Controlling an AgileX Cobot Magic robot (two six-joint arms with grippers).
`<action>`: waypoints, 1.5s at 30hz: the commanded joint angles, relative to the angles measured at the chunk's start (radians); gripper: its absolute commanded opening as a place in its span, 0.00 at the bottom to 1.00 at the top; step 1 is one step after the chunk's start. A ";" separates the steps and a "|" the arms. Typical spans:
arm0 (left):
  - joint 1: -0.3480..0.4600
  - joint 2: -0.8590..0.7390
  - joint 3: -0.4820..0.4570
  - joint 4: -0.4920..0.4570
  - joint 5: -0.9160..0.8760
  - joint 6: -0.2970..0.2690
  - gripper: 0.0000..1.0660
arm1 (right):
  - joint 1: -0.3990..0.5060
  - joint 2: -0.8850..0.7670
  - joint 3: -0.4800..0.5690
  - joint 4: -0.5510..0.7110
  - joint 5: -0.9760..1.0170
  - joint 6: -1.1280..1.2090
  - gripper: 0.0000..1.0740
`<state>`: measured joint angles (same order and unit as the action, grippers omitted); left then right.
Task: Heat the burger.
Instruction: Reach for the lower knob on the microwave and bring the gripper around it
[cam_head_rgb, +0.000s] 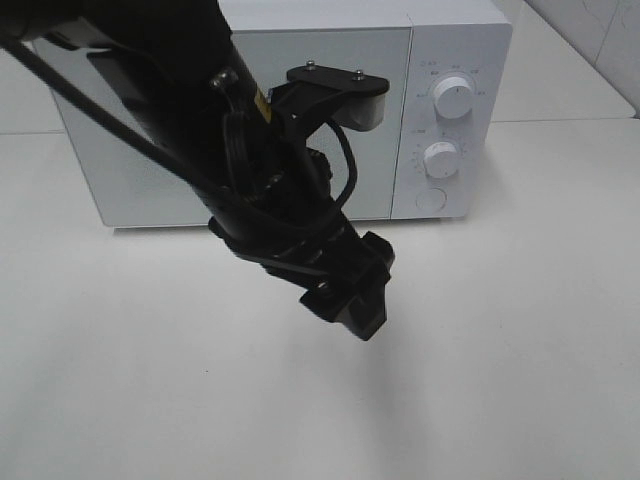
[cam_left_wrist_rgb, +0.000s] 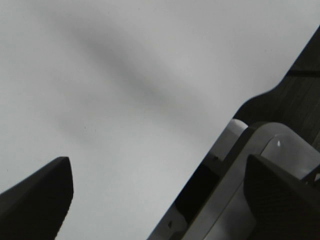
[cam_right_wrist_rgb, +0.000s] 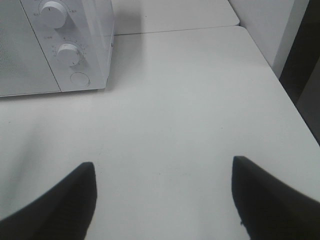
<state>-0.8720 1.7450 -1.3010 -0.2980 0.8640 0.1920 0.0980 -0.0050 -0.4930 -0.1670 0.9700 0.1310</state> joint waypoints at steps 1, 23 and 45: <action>-0.001 -0.024 -0.004 -0.001 0.160 -0.004 0.79 | -0.006 -0.028 0.001 -0.003 -0.005 0.005 0.67; 0.235 -0.147 0.127 -0.005 0.290 -0.058 0.79 | -0.006 -0.028 0.001 -0.003 -0.005 0.005 0.67; 0.779 -0.617 0.503 -0.019 0.267 -0.036 0.79 | -0.006 -0.028 0.001 -0.003 -0.005 0.005 0.67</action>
<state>-0.0980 1.1350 -0.8070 -0.3060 1.1330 0.1510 0.0980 -0.0050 -0.4930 -0.1670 0.9710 0.1310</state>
